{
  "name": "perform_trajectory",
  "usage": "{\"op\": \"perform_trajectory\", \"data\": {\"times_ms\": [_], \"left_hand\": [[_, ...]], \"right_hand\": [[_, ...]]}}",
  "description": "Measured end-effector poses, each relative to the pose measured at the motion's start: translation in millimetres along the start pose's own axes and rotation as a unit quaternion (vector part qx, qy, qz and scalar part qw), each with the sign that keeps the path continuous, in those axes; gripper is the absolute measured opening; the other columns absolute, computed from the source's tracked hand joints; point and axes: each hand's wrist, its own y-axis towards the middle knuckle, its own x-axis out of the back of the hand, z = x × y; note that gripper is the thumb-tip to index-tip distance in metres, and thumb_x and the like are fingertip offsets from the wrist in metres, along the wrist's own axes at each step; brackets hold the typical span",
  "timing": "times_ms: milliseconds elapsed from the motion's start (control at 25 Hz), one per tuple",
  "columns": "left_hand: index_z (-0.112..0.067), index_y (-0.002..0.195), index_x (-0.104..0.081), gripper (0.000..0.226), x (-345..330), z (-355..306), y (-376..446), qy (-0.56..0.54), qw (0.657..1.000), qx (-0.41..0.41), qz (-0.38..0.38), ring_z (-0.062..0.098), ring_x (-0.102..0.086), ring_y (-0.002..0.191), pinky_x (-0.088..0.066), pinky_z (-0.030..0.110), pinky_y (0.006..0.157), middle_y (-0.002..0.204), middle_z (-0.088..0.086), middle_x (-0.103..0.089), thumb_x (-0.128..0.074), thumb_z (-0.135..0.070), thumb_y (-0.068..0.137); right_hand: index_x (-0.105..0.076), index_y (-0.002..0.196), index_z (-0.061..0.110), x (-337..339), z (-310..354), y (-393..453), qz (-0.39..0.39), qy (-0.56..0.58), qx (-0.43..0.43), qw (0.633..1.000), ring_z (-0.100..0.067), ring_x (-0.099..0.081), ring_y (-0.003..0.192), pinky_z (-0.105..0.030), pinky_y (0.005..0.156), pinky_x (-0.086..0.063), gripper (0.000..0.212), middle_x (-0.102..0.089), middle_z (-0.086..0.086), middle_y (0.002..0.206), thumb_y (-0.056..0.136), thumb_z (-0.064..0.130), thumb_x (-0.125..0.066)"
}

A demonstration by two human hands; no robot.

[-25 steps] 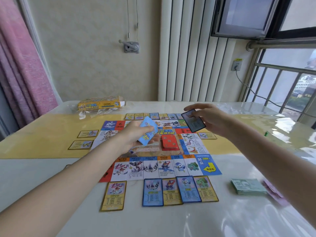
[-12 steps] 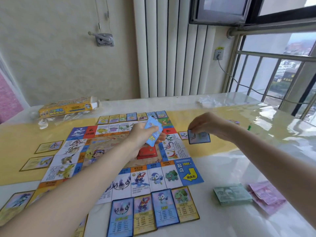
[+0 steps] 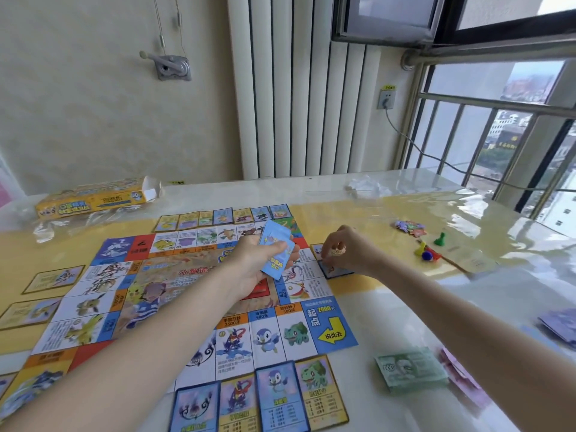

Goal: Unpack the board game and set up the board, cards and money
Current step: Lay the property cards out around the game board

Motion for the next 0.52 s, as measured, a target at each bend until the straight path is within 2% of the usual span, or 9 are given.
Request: {"op": "perform_trajectory", "data": {"times_ms": [80,160,200,280,360,440,520], "left_hand": [[0.004,0.108,-0.057,0.021,1.4,-0.3,-1.1,-0.029,1.0,0.004,0.003,0.025,-0.06,0.073,-0.051,0.037,0.07,0.09,0.015,-0.063,-0.058,0.0,0.088],[-0.004,0.092,-0.058,0.008,3.9,-2.2,-5.8,-0.05,0.999,-0.002,0.018,0.026,-0.066,0.07,-0.055,0.037,0.069,0.079,0.012,-0.068,-0.062,-0.001,0.085],[-0.007,0.085,-0.057,0.008,4.7,-3.2,-9.0,-0.049,0.998,-0.007,0.031,0.022,-0.068,0.063,-0.058,0.031,0.061,0.07,0.009,-0.07,-0.064,-0.002,0.084],[-0.009,0.082,-0.059,0.007,6.1,-5.3,-14.7,-0.02,0.998,-0.027,0.047,0.014,-0.068,0.053,-0.053,0.021,0.047,0.059,0.001,-0.07,-0.066,-0.007,0.083],[-0.009,0.083,-0.062,0.009,12.1,-6.7,-18.4,0.028,0.997,-0.052,0.043,0.018,-0.068,0.058,-0.053,0.022,0.048,0.065,0.003,-0.071,-0.07,-0.011,0.08],[-0.01,0.086,-0.065,0.013,22.4,-9.4,-21.6,0.082,0.993,-0.076,0.041,0.023,-0.069,0.068,-0.055,0.028,0.059,0.078,0.009,-0.073,-0.073,-0.016,0.077],[-0.01,0.086,-0.066,0.015,31.1,-10.5,-26.9,0.089,0.992,-0.085,0.039,0.018,-0.069,0.065,-0.056,0.026,0.061,0.078,0.007,-0.072,-0.073,-0.018,0.076]], "right_hand": [[-0.067,0.092,0.013,5.5,2.5,-0.1,-0.028,0.008,0.018,0.999,-0.013,-0.048,0.086,-0.024,0.074,-0.039,0.013,-0.048,0.003,0.092,0.08,0.015,-0.069],[-0.066,0.094,0.01,13.0,16.7,-1.4,-0.052,0.112,0.024,0.992,-0.011,-0.051,0.076,-0.024,0.068,-0.042,0.012,-0.055,0.005,0.083,0.084,0.016,-0.065],[-0.065,0.097,0.007,16.0,26.6,-2.9,-0.029,0.199,0.021,0.979,-0.011,-0.053,0.071,-0.024,0.065,-0.044,0.015,-0.059,0.003,0.08,0.086,0.017,-0.062],[-0.061,0.102,0.004,16.9,44.9,-6.9,0.055,0.356,0.003,0.933,-0.013,-0.053,0.063,-0.021,0.057,-0.046,0.02,-0.062,-0.005,0.079,0.086,0.018,-0.061],[-0.059,0.1,0.008,14.8,56.3,-10.9,0.107,0.424,-0.015,0.899,-0.012,-0.048,0.06,-0.018,0.05,-0.042,0.018,-0.061,-0.01,0.085,0.084,0.015,-0.063],[-0.059,0.097,0.013,15.0,62.3,-11.5,0.152,0.467,-0.019,0.871,-0.013,-0.045,0.062,-0.018,0.049,-0.041,0.014,-0.059,-0.012,0.09,0.084,0.01,-0.062],[-0.059,0.099,0.015,15.9,67.0,-11.4,0.173,0.494,-0.014,0.852,-0.012,-0.047,0.062,-0.018,0.05,-0.043,0.017,-0.058,-0.011,0.09,0.086,0.004,-0.059]]}}
